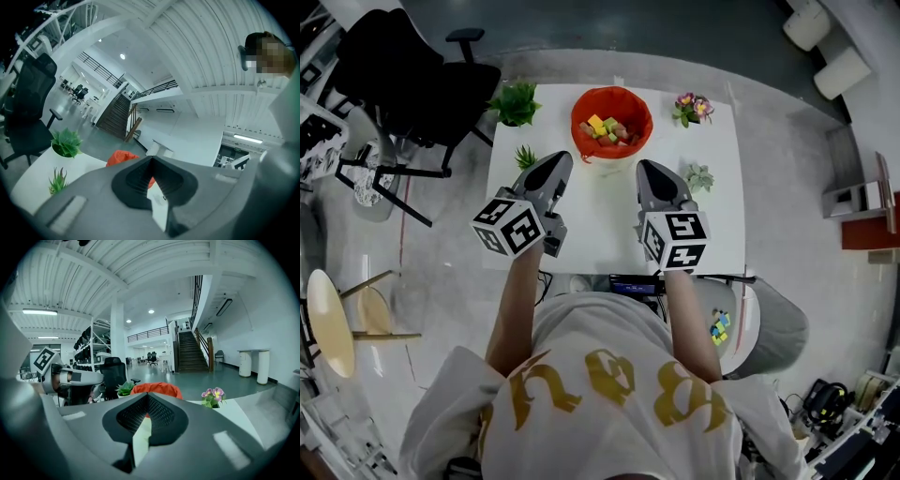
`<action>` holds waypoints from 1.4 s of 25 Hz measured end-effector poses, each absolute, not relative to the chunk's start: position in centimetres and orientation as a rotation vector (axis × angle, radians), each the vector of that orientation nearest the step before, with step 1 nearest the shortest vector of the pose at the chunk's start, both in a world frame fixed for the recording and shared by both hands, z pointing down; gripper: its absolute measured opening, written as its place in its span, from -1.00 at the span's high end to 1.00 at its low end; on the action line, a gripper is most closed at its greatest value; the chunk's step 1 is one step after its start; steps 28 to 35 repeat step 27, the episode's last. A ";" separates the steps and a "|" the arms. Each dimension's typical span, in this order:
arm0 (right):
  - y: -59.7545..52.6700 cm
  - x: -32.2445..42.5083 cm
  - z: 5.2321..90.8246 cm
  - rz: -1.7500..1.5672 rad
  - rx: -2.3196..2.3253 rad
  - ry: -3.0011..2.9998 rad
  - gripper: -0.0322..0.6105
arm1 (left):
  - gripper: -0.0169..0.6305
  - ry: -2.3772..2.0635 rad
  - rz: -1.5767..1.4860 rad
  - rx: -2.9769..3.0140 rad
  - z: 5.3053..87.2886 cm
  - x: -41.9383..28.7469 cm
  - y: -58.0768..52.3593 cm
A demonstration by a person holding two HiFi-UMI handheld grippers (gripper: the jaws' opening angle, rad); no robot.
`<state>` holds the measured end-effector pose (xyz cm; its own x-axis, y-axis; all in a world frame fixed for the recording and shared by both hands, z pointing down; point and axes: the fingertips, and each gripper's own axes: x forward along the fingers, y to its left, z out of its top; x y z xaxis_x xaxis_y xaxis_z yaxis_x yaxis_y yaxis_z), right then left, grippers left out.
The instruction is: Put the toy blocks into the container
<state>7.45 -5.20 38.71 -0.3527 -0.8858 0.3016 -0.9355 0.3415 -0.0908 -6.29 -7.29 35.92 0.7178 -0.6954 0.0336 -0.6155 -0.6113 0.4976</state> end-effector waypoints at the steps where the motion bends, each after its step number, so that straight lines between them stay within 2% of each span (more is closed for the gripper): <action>1: -5.1 7.4 38.7 0.367 1.654 -2.403 0.83 | 0.95 -1.003 -0.223 2.440 35.9 -6.4 -7.2; 35: -5.5 8.1 38.9 0.357 1.626 -2.403 0.83 | 0.95 -0.999 -0.226 2.444 35.5 -5.2 -7.6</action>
